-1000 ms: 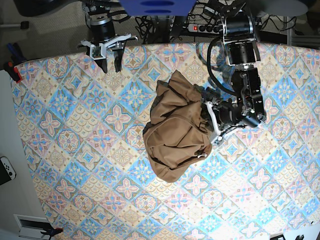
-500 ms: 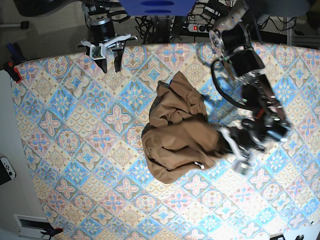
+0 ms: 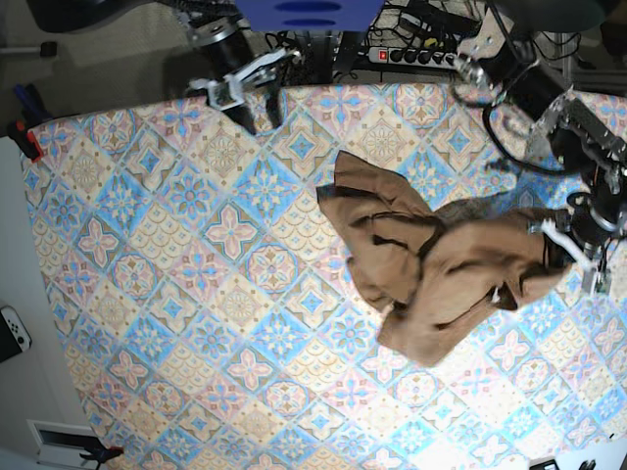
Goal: Layout the t-shirt on the table in an organized manner, then fold the t-shirt properly
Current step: 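Lift the shirt with the left gripper and pull it outward, then grasp another part of the shirt with the right gripper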
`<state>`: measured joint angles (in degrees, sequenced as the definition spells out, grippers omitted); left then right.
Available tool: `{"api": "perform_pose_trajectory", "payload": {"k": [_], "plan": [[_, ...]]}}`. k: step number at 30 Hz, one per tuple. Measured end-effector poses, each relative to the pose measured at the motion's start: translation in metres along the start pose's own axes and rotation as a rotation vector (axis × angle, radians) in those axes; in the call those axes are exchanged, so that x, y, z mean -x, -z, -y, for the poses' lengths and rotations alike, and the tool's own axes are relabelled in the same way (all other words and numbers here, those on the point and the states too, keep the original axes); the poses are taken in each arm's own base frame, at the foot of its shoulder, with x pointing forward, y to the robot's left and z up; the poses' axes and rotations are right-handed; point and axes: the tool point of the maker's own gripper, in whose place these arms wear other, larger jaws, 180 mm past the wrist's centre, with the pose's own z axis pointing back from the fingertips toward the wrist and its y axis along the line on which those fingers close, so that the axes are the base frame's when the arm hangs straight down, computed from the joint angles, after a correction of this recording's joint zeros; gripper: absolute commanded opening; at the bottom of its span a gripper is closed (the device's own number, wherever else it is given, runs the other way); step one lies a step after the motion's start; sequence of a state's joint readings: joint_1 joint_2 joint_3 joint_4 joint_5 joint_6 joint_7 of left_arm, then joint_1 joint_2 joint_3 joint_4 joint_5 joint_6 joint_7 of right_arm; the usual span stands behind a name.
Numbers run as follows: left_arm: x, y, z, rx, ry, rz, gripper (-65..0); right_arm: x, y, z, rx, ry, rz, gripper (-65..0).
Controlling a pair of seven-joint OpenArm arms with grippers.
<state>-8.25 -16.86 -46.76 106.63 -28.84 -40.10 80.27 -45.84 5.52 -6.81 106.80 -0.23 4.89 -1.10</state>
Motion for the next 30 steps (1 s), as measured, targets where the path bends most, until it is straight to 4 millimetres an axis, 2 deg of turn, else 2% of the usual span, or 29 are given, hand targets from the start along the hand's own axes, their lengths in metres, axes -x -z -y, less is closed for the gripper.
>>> {"api": "perform_pose_trajectory", "payload": {"k": [2, 4, 7, 9, 10, 13, 15, 19, 24, 30], "plan": [[0.034, -0.005, -0.008, -0.023, 0.026, -0.102, -65.0, 0.001, 0.001, -0.014, -0.036, 0.008, -0.003, -40.5], [0.069, -0.009, -0.008, -0.024, 0.036, -0.188, -65.0, -0.001, 0.004, -0.029, -0.079, 0.018, 0.004, -40.5], [0.095, -0.006, 0.008, 0.019, 0.056, -0.224, -65.0, -0.012, 0.014, -0.04, -0.121, 0.013, 0.038, -40.5], [0.094, -0.006, 0.014, 0.047, 0.052, -0.176, -65.0, -0.024, 0.024, -0.043, -0.135, 0.002, 0.077, -40.5], [0.098, -0.008, 0.014, 0.047, 0.054, -0.182, -65.0, -0.024, 0.027, -0.045, -0.145, -0.005, 0.065, -40.5], [0.12, -0.014, 0.007, 0.013, 0.066, -0.258, -65.0, -0.007, 0.036, -0.058, -0.191, -0.028, -0.059, -40.5], [0.126, -0.014, 0.005, -0.001, 0.07, -0.283, -65.0, -0.007, 0.047, -0.064, -0.221, -0.061, -0.094, -40.5], [0.123, -0.013, 0.002, -0.022, 0.083, -0.278, -65.0, -0.034, 0.076, -0.066, -0.249, -0.135, -0.074, -40.5], [0.127, -0.014, 0.0, -0.031, 0.085, -0.297, -65.0, -0.035, 0.092, -0.056, -0.241, -0.203, -0.154, -40.5], [0.132, -0.012, 0.007, -0.017, 0.065, -0.299, -65.0, -0.083, 0.12, -0.043, -0.214, -0.268, -0.059, -40.5]]}}
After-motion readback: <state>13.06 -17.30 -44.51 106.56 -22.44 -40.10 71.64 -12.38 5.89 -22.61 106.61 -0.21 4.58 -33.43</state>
